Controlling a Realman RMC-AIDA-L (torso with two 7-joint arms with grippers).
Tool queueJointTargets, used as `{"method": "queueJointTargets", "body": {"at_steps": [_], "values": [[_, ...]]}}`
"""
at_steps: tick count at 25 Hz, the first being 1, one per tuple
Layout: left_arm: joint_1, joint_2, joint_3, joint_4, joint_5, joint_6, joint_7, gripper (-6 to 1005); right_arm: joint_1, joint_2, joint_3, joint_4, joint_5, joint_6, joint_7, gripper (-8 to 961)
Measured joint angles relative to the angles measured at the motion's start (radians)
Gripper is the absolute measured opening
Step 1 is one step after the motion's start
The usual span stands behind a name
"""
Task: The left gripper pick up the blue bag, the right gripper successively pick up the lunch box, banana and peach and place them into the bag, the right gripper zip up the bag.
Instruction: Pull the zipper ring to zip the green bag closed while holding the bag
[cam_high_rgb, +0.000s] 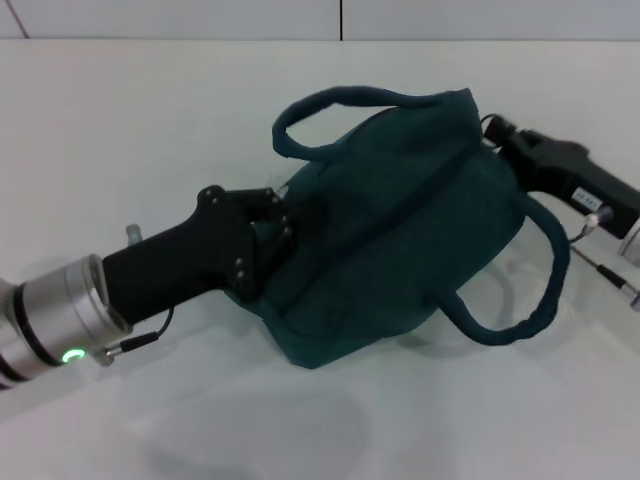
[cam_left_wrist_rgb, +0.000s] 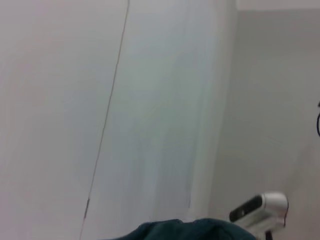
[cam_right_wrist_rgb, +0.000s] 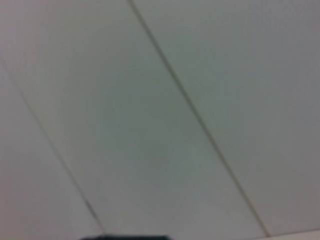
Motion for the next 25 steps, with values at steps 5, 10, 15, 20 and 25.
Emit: {"method": "queueJointTargets", "body": {"at_steps": [5,10,15,20,25], "values": [[0.012,-0.005,-0.015,0.112,-0.002,-0.013,-0.137,56,-0.006,0.000,-0.017,-0.008,0.002,-0.005,-0.001,6],[0.036,0.018,-0.055,0.218,0.005,-0.057,-0.288,160,-0.007,0.000,-0.021,-0.008,0.001,-0.008,0.000,6],[0.046,0.017,-0.046,0.354,0.038,-0.121,-0.388,343,-0.007,0.000,-0.028,-0.009,0.001,-0.010,0.000,8],[0.027,-0.016,-0.034,0.583,0.211,-0.252,-0.575,459,-0.005,0.000,-0.038,-0.009,0.002,-0.010,0.000,10],[-0.065,-0.015,0.003,0.654,0.314,-0.265,-0.743,523,-0.010,0.000,-0.034,-0.009,0.004,-0.010,0.000,13]]}}
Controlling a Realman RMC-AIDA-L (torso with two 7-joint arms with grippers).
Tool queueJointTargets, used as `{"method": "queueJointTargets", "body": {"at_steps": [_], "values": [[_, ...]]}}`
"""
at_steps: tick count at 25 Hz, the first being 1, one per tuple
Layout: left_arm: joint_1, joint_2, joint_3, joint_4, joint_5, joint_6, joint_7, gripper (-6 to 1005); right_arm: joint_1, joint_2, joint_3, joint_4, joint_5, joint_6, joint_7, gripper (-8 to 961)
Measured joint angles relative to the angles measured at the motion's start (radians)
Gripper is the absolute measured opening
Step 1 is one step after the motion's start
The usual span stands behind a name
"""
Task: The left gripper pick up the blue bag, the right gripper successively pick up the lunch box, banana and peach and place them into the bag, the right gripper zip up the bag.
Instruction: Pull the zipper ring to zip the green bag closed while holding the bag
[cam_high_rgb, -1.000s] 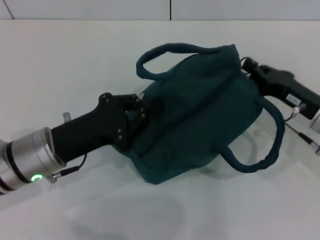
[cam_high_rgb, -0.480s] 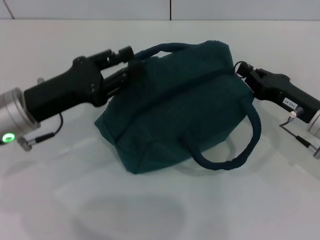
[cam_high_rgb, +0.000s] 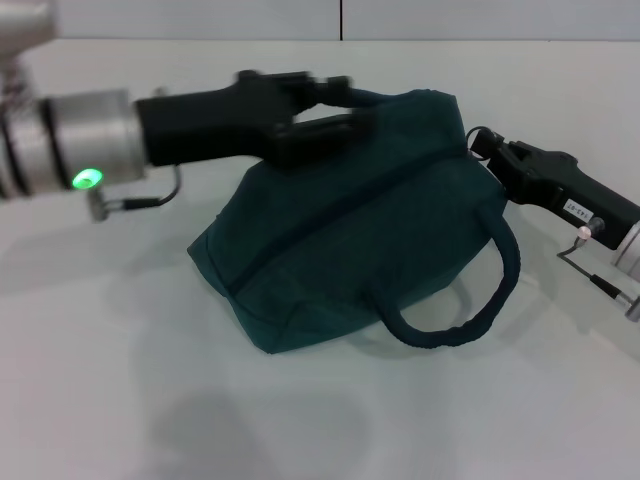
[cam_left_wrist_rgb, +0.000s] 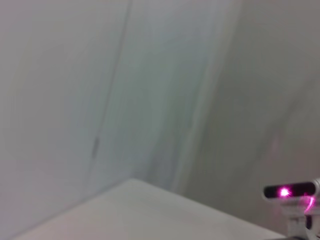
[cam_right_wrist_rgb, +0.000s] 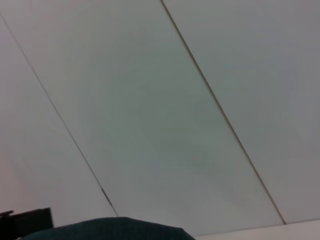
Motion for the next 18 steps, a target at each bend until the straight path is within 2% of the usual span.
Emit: {"method": "queueJointTargets", "body": {"at_steps": [6,14,18], "values": [[-0.143,0.000,0.017,0.013,0.158,0.007,-0.187,485,-0.004,0.000,0.001,0.000,0.001,-0.001,0.000,15],[-0.180,-0.004,0.101,0.010,0.197,-0.108,-0.258,434,-0.008,0.000,0.000,0.003,0.020,-0.018,0.000,19],[-0.185,-0.005,0.110,0.012,0.203,-0.119,-0.265,408,-0.009,0.000,0.001,0.008,0.024,-0.024,-0.001,21]]}}
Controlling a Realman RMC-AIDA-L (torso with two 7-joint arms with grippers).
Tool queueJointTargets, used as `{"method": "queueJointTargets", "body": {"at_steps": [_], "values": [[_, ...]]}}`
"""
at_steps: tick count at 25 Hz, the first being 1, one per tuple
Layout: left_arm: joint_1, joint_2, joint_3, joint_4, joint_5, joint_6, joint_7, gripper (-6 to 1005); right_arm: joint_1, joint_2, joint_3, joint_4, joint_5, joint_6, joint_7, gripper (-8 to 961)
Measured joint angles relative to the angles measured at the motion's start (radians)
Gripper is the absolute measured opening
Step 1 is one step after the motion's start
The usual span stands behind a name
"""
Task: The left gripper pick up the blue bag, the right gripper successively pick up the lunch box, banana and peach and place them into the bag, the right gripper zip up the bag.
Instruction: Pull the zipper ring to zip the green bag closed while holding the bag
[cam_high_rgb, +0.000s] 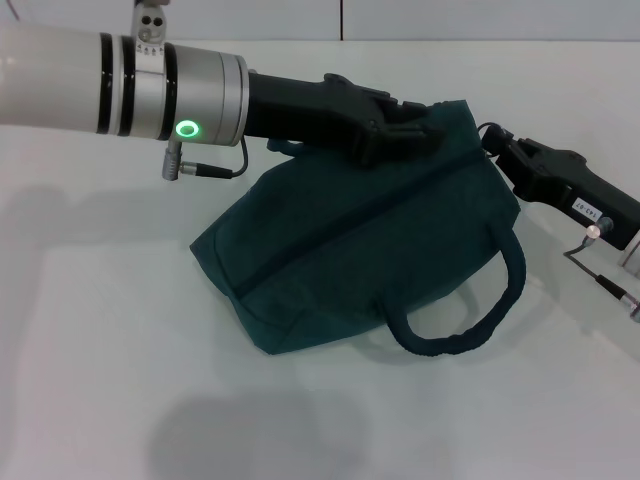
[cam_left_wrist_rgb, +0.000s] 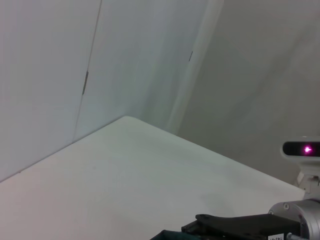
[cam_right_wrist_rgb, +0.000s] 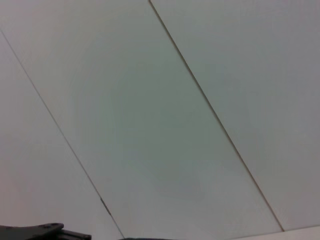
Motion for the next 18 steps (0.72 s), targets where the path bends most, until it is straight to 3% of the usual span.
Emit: {"method": "queueJointTargets", "body": {"at_steps": [4,12,18], "values": [[-0.001,0.001,0.001,0.001,0.013,-0.001,0.000,383,0.000,0.000,0.000,0.001,0.000,0.000,0.000,23],[0.003,0.000,0.001,-0.006,0.032,-0.003,0.003,191,-0.002,0.000,0.005,0.002,0.001,0.000,-0.001,26],[0.006,0.000,0.001,-0.002,0.024,0.015,-0.001,139,-0.008,0.000,0.011,0.005,0.002,0.005,-0.001,29]]}}
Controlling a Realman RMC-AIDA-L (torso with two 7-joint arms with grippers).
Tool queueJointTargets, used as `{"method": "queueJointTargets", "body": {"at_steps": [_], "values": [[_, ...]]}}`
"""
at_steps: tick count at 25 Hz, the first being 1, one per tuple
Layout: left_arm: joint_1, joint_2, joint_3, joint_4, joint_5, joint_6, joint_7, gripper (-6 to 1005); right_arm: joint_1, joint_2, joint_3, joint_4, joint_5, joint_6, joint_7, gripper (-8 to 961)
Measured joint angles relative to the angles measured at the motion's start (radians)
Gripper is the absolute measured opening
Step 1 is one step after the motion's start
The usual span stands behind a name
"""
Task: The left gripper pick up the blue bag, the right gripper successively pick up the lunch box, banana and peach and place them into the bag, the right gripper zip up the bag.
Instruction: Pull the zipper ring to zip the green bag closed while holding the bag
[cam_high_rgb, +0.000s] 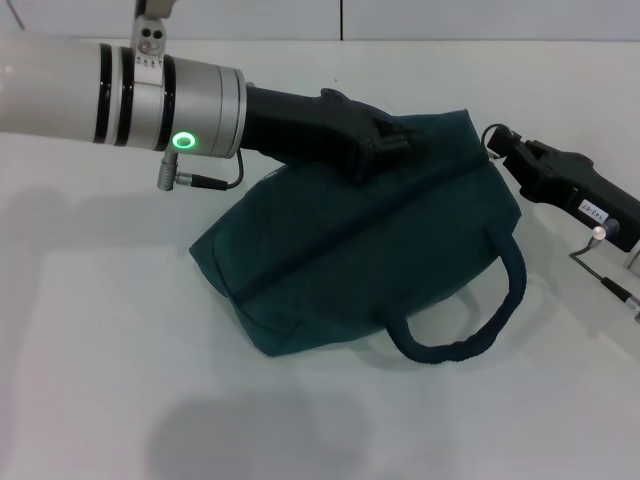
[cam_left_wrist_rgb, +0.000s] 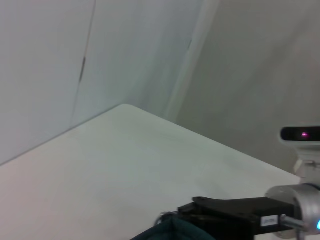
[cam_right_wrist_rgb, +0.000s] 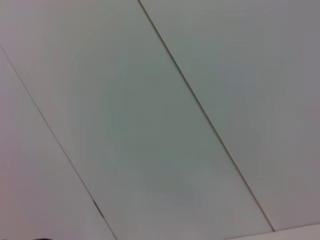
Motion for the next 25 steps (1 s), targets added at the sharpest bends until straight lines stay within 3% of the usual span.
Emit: {"method": "queueJointTargets", "body": {"at_steps": [10,25], "values": [[0.010,0.002,-0.009,0.002,-0.003,0.059,-0.007,64,0.002,0.000,0.002,0.014,0.009,0.040,-0.001,34],[0.017,0.006,-0.014,-0.004,-0.052,0.141,-0.010,62,0.025,0.000,-0.037,0.006,0.004,0.094,-0.011,40]]}}
